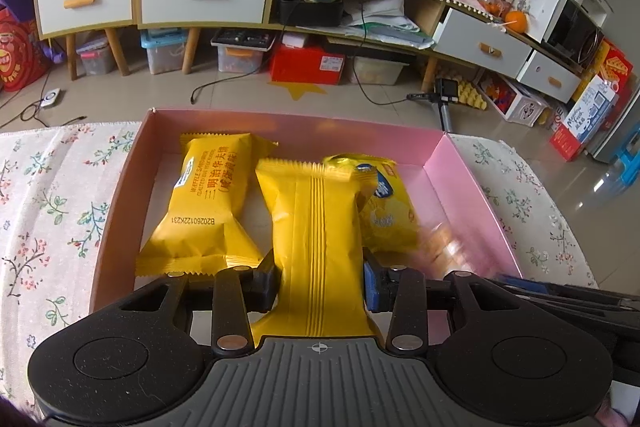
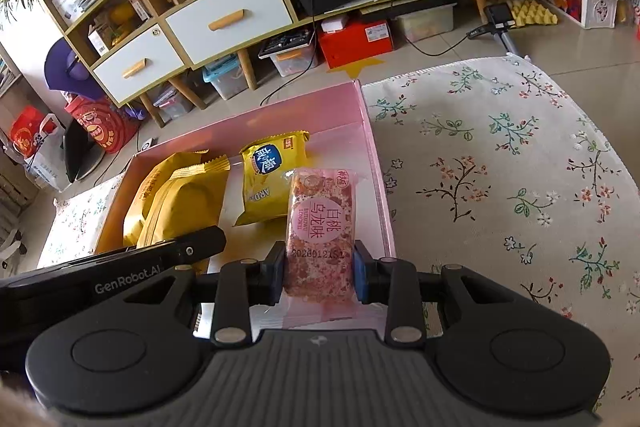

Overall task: Organize snacks
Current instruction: 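Carry both packs into the pink box and open both grippers, then move the left gripper to a white packet while the right moves to a white biscuit packet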

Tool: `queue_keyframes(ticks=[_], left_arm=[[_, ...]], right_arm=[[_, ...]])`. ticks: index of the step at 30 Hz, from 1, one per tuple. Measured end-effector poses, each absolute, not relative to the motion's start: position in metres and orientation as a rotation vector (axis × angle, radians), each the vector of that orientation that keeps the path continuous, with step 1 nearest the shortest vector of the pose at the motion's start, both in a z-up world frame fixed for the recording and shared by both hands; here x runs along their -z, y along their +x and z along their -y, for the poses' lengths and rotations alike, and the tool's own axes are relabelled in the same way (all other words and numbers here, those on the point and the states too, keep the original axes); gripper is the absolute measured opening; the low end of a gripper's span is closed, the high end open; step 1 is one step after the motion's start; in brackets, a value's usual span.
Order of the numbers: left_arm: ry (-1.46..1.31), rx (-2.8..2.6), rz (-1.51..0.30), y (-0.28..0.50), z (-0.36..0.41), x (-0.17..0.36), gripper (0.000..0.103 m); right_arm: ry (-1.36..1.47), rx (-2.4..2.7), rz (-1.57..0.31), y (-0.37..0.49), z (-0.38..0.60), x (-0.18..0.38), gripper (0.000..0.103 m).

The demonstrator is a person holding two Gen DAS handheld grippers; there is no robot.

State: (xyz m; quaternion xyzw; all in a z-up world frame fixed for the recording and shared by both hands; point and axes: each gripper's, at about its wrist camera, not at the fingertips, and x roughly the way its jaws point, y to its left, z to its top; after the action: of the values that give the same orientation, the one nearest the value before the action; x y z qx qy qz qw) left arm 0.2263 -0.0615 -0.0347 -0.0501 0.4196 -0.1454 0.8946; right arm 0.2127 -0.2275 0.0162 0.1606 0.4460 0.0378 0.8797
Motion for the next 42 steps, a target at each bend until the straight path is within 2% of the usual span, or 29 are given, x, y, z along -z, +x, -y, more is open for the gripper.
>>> queue_keyframes(ticks=[1,3,4,15,30,42], left_arm=[[-0.104,0.305,-0.864,0.226,0.062,0.034,0.046],[-0.093,0.309,-0.848,0.225,0.063,0.032,0.058],[-0.086,0.309,-0.844,0.224,0.063,0.031,0.059],[-0.065,0.311,-0.832,0.202,0.058,0.013,0.071],[-0.038,0.296,-0.815,0.159,0.040,-0.004,0.082],[-0.006,0.263,-0.820,0.111,0.006,-0.003,0.094]], right_arm=[[0.323,-0.077,-0.922,0.212,0.227,-0.018,0.033],[0.312,-0.082,-0.905,0.211,0.228,-0.023,0.040],[0.314,-0.085,-0.895,0.209,0.229,-0.025,0.044],[0.305,-0.089,-0.864,0.199,0.233,-0.042,0.055],[0.259,-0.103,-0.847,0.173,0.233,-0.062,0.070],[0.226,-0.119,-0.839,0.148,0.228,-0.067,0.090]])
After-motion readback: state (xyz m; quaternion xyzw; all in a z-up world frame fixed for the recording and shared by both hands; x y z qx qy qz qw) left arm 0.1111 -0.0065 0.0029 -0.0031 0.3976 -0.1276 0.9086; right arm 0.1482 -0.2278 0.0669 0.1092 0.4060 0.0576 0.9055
